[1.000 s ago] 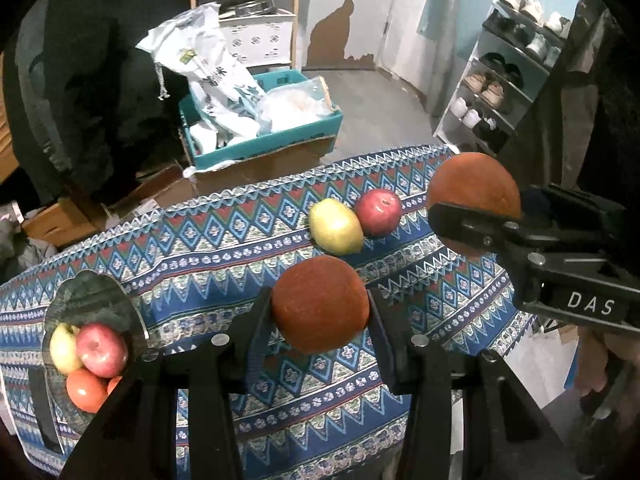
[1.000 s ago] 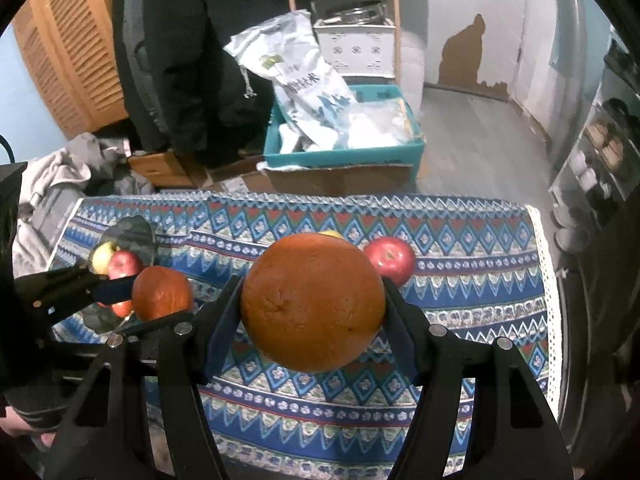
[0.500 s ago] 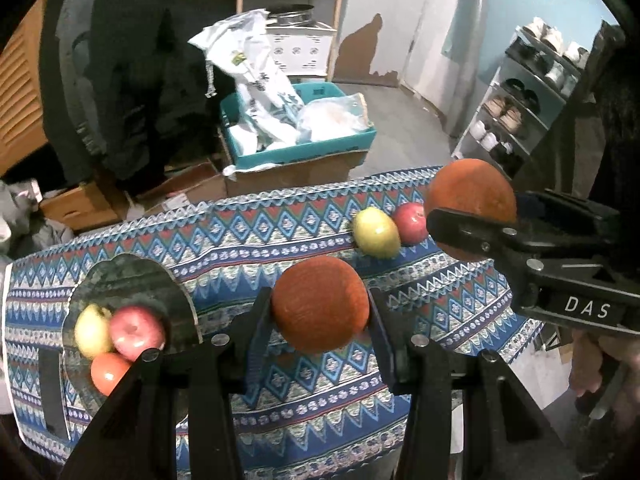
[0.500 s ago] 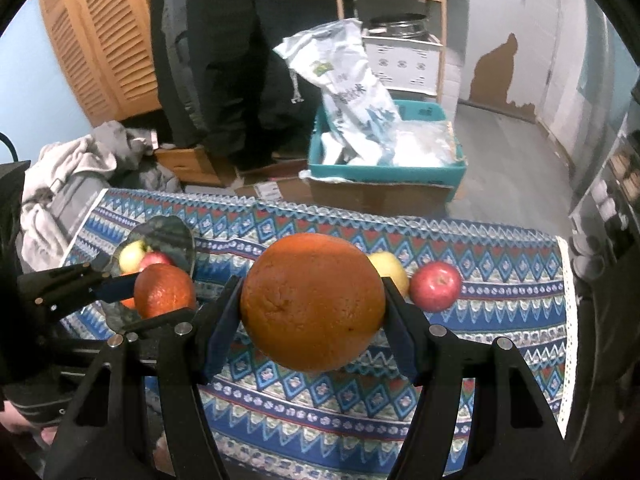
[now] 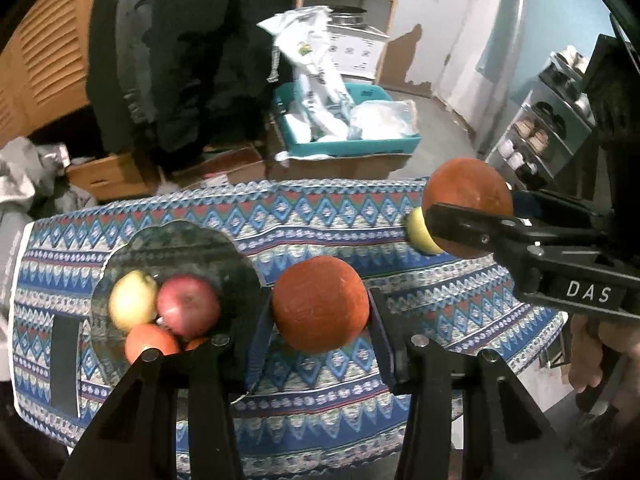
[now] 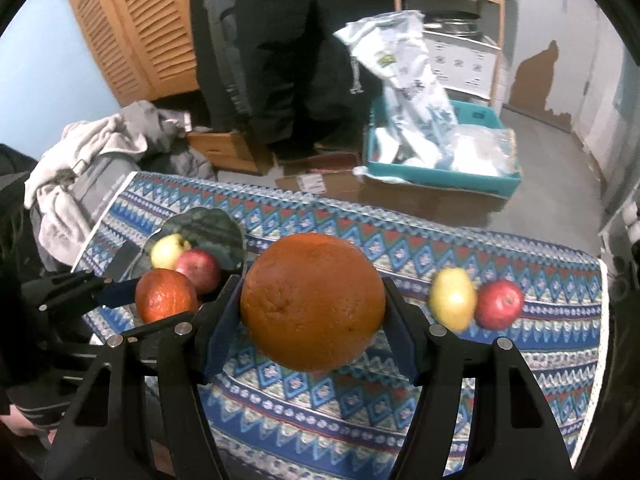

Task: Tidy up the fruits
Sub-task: 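Lower the tangerine into the bowl with the left tool while the right tool releases the orange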

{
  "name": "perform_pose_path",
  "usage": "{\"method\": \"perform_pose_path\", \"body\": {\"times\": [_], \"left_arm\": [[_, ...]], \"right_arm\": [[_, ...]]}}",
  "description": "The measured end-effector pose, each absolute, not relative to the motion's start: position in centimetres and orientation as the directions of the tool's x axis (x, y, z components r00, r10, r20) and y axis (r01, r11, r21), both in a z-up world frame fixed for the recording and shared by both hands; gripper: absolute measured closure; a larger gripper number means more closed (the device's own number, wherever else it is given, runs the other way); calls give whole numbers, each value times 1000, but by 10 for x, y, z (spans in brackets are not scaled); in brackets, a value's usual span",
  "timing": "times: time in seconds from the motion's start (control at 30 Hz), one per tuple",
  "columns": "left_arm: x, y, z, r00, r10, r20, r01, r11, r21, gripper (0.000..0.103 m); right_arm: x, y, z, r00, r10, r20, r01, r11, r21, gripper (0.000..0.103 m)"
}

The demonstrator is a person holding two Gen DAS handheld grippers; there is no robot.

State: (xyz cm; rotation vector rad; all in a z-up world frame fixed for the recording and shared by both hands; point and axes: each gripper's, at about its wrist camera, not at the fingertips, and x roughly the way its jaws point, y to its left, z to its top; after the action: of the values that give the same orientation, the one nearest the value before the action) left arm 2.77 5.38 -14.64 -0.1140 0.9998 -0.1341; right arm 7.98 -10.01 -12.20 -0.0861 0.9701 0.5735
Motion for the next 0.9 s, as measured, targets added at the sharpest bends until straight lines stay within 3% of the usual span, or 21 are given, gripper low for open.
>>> {"method": "perform_pose_path", "body": {"times": [0.9], "left_arm": [[13,167,-221,414,-72,-908,-179,971,-159,56]], "right_arm": [[109,27,-206,203,442,-874,-582,772,255,36]]}}
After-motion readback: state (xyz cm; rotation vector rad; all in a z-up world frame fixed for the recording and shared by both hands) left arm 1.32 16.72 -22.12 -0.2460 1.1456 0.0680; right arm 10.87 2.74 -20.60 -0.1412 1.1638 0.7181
